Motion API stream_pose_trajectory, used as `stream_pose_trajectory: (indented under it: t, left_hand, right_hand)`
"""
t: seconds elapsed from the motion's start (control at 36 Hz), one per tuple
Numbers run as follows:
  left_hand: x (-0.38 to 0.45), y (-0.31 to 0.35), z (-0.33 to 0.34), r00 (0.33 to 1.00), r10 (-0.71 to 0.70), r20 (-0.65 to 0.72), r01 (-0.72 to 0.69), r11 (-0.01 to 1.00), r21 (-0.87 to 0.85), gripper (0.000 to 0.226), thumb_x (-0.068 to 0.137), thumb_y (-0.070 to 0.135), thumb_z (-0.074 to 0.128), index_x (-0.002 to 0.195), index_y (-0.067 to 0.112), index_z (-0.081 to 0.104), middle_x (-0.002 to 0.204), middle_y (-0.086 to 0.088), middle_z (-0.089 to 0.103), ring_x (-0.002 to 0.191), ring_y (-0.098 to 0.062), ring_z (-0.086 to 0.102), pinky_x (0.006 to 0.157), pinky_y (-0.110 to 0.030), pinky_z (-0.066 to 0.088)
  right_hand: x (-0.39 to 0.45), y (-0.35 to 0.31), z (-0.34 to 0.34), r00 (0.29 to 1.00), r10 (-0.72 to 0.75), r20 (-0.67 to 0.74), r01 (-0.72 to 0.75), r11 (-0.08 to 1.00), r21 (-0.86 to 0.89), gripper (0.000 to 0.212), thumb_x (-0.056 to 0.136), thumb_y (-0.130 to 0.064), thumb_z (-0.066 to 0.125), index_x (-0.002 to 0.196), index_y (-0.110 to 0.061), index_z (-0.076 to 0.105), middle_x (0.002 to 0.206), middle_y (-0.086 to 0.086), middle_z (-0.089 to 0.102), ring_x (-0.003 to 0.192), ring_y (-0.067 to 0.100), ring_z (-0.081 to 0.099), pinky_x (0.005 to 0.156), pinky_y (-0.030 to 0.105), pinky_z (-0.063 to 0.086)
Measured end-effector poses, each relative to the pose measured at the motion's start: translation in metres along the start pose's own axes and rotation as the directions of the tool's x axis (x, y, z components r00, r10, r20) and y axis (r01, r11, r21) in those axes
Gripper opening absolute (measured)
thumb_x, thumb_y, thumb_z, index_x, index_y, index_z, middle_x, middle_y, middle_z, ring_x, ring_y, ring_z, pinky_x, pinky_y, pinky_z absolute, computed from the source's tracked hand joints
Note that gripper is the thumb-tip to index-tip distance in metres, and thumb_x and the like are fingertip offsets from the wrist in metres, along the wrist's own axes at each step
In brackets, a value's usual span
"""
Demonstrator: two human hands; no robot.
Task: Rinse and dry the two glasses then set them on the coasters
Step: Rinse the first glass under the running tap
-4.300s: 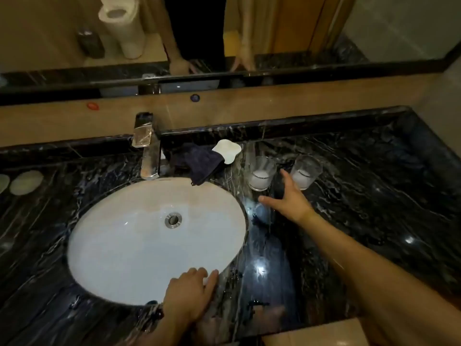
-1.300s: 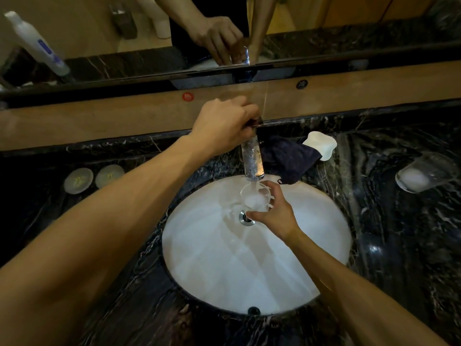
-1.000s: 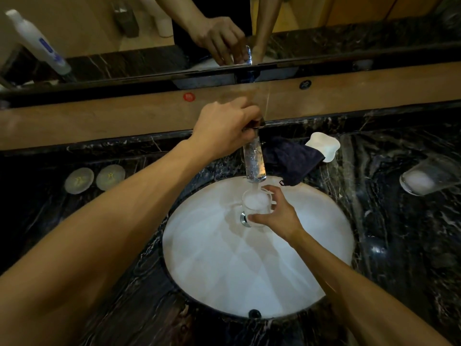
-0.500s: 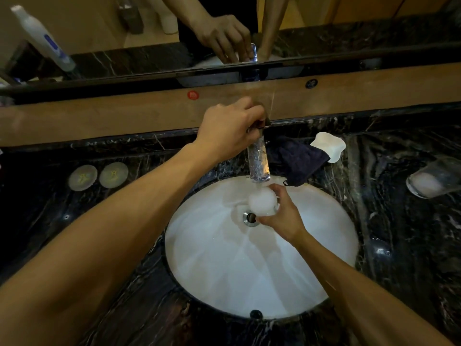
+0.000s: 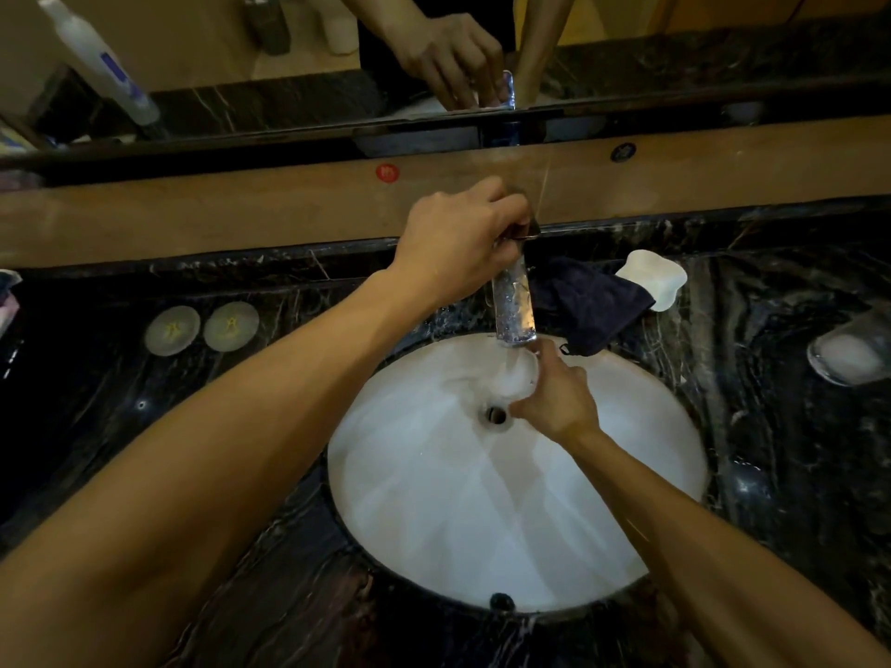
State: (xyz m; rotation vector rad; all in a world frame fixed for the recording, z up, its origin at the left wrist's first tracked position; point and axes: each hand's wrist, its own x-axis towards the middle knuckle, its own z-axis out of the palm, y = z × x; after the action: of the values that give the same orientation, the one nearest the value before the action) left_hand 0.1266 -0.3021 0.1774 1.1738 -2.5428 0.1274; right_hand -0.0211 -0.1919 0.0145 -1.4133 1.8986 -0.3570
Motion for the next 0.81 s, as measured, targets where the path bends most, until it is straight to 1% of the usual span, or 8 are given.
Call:
stream_pose_trajectory:
  t: [0.19, 0.28, 0.36, 0.44, 0.56, 0.61, 0.69, 0.81]
  left_hand:
    - [0.001, 0.000, 0.001, 1.000, -0.007, 0.006, 0.007, 1.000, 0.001, 0.021, 0.086, 0.030, 0.055, 0.103, 0.020, 0.063, 0.098, -0.005, 0.061, 0.071, -0.033, 0.060, 0.053, -0.031, 0.029]
    - [0.001, 0.001, 0.000, 1.000, -0.010, 0.005, 0.010, 1.000, 0.001, 0.021, 0.086, 0.029, 0.055, 0.103, 0.019, 0.063, 0.098, -0.006, 0.060, 0.072, -0.034, 0.060, 0.053, -0.032, 0.029]
    - [0.001, 0.002, -0.001, 1.000, -0.016, 0.000, 0.016, 1.000, -0.001, 0.022, 0.087, 0.029, 0.056, 0.104, 0.018, 0.063, 0.099, -0.006, 0.060, 0.073, -0.034, 0.060, 0.054, -0.032, 0.030]
    - [0.000, 0.002, -0.001, 1.000, -0.013, -0.005, 0.013, 1.000, 0.001, 0.021, 0.087, 0.028, 0.057, 0.103, 0.017, 0.064, 0.098, -0.007, 0.060, 0.073, -0.033, 0.060, 0.055, -0.032, 0.029]
    - [0.000, 0.003, -0.002, 1.000, -0.015, -0.005, 0.015, 1.000, 0.003, 0.021, 0.087, 0.028, 0.058, 0.104, 0.017, 0.064, 0.098, -0.005, 0.061, 0.073, -0.031, 0.059, 0.054, -0.032, 0.026]
    - [0.000, 0.003, -0.003, 1.000, -0.018, 0.000, 0.018, 1.000, -0.002, 0.020, 0.087, 0.028, 0.058, 0.104, 0.018, 0.064, 0.098, -0.005, 0.060, 0.073, -0.032, 0.059, 0.054, -0.031, 0.026]
    - [0.000, 0.003, -0.003, 1.000, -0.015, 0.007, 0.015, 1.000, -0.008, 0.020, 0.087, 0.028, 0.057, 0.104, 0.018, 0.063, 0.099, -0.005, 0.060, 0.074, -0.031, 0.060, 0.054, -0.031, 0.026]
    - [0.000, 0.004, -0.003, 1.000, -0.014, -0.001, 0.014, 1.000, -0.014, 0.020, 0.087, 0.028, 0.057, 0.102, 0.017, 0.064, 0.097, -0.006, 0.060, 0.073, -0.031, 0.060, 0.054, -0.032, 0.029]
  right_hand:
    - [0.006, -0.013, -0.003, 0.988, 0.082, 0.131, -0.061, 0.986, -0.157, 0.091, 0.063, -0.035, 0.082, 0.137, -0.037, 0.029, 0.127, 0.000, 0.055, 0.124, 0.033, 0.035, 0.089, 0.052, 0.047]
    - [0.009, -0.009, -0.002, 0.989, 0.036, 0.141, -0.037, 0.999, 0.005, 0.092, 0.060, -0.028, 0.085, 0.134, -0.035, 0.031, 0.125, 0.003, 0.056, 0.122, 0.035, 0.041, 0.090, 0.050, 0.049]
    - [0.005, -0.006, -0.003, 0.996, -0.037, 0.084, 0.017, 0.975, 0.221, 0.084, 0.059, -0.016, 0.088, 0.120, -0.034, 0.032, 0.114, 0.002, 0.058, 0.108, 0.034, 0.056, 0.083, 0.047, 0.053]
    - [0.001, -0.004, -0.002, 0.996, -0.074, 0.046, 0.054, 0.938, 0.342, 0.087, 0.062, -0.009, 0.087, 0.125, -0.031, 0.031, 0.118, 0.002, 0.055, 0.104, 0.029, 0.056, 0.080, 0.043, 0.053]
    - [-0.003, 0.001, 0.003, 0.997, -0.078, -0.011, 0.075, 0.893, 0.445, 0.088, 0.067, -0.010, 0.087, 0.130, -0.028, 0.029, 0.124, -0.003, 0.048, 0.104, 0.020, 0.053, 0.072, 0.021, 0.047]
    - [-0.003, 0.005, 0.004, 0.998, -0.055, -0.028, 0.062, 0.895, 0.441, 0.088, 0.068, -0.012, 0.087, 0.133, -0.027, 0.030, 0.122, -0.005, 0.047, 0.104, 0.019, 0.052, 0.075, 0.022, 0.046]
    - [-0.002, 0.008, 0.003, 0.999, -0.014, 0.049, -0.005, 0.934, 0.358, 0.090, 0.067, -0.017, 0.088, 0.137, -0.030, 0.032, 0.119, -0.003, 0.048, 0.106, 0.022, 0.051, 0.083, 0.034, 0.049]
    - [-0.004, 0.007, 0.004, 0.984, -0.067, 0.164, 0.022, 0.965, 0.260, 0.091, 0.065, -0.023, 0.088, 0.137, -0.031, 0.034, 0.115, -0.004, 0.052, 0.102, 0.019, 0.052, 0.073, 0.027, 0.048]
